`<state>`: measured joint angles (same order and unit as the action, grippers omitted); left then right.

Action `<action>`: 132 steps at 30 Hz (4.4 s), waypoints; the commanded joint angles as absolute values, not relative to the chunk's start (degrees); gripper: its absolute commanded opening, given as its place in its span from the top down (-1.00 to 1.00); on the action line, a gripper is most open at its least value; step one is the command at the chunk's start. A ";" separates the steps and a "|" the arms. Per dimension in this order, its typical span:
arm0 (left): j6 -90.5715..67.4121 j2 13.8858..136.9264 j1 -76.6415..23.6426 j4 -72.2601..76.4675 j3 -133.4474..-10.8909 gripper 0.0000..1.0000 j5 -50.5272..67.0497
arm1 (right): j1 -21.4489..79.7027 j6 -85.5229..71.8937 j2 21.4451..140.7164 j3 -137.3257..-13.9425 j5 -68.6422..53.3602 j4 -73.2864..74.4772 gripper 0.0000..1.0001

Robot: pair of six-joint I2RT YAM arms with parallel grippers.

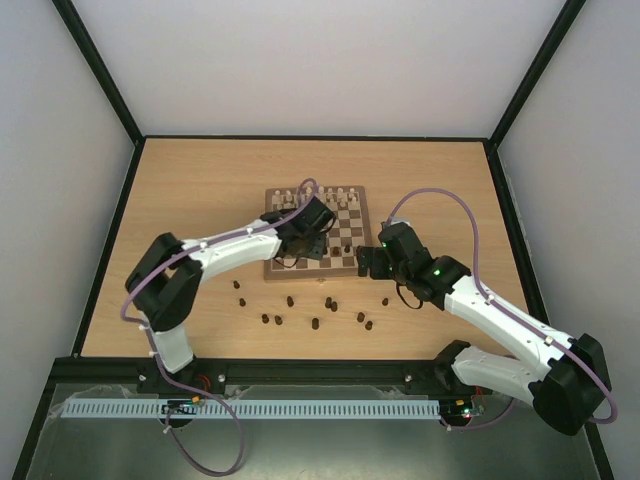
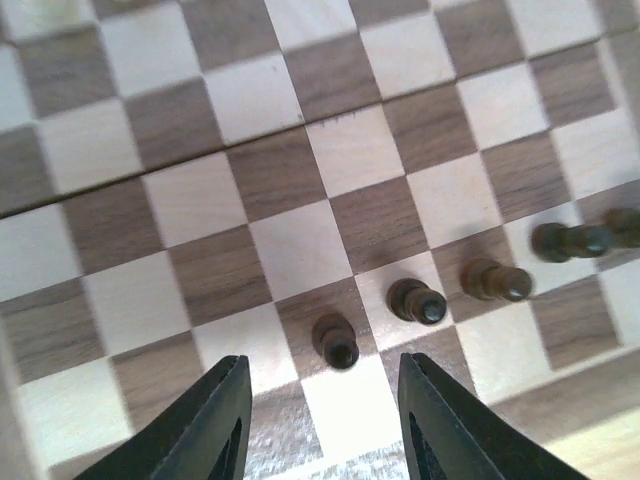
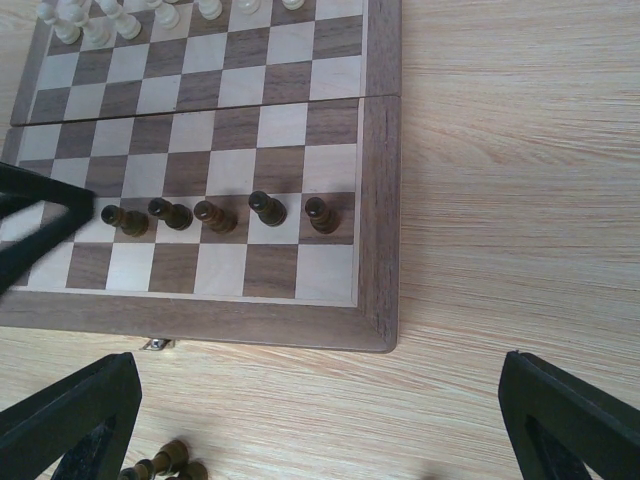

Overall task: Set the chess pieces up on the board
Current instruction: Place the chess piece on the chessboard, then pick up the chess piece at the center of the board, then place the chess piece on the chessboard.

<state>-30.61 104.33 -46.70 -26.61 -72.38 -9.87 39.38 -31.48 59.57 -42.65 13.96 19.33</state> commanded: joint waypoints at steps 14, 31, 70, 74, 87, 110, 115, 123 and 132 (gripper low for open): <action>-42.82 74.25 -43.25 -35.26 -49.31 -0.98 -19.89 | 39.20 -30.61 59.92 -41.84 11.01 18.60 -0.97; -45.70 71.66 -35.42 -28.84 -36.86 -0.47 -16.61 | 39.20 -29.88 60.03 -41.31 8.22 17.67 -0.97; -44.43 76.09 -32.12 -25.67 -35.66 0.84 -15.01 | 39.19 -29.76 59.84 -40.96 7.48 17.31 -0.98; -42.84 75.01 -33.15 -29.93 -41.43 0.84 -16.40 | 39.20 -29.79 59.92 -41.00 7.61 17.31 -0.98; -36.09 92.65 -40.84 -31.85 -63.83 0.82 -13.02 | 39.20 -30.12 60.19 -41.39 9.98 18.16 -0.98; -34.58 105.57 -44.56 -28.96 -71.80 0.77 -9.96 | 39.20 -30.06 60.91 -41.44 10.14 18.02 -0.97; -34.55 106.05 -44.56 -29.00 -71.96 0.74 -10.28 | 39.20 -30.10 60.83 -41.40 10.11 17.97 -0.98; -34.62 106.35 -44.56 -29.01 -72.16 0.71 -10.63 | 39.20 -30.06 60.96 -41.33 9.89 17.92 -0.98; -34.49 106.65 -44.52 -29.08 -72.42 0.48 -10.63 | 39.20 -30.06 60.77 -41.31 9.76 17.93 -0.98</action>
<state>-34.81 105.65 -44.36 -28.18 -70.65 -10.13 39.38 -30.41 60.60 -41.69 9.45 17.63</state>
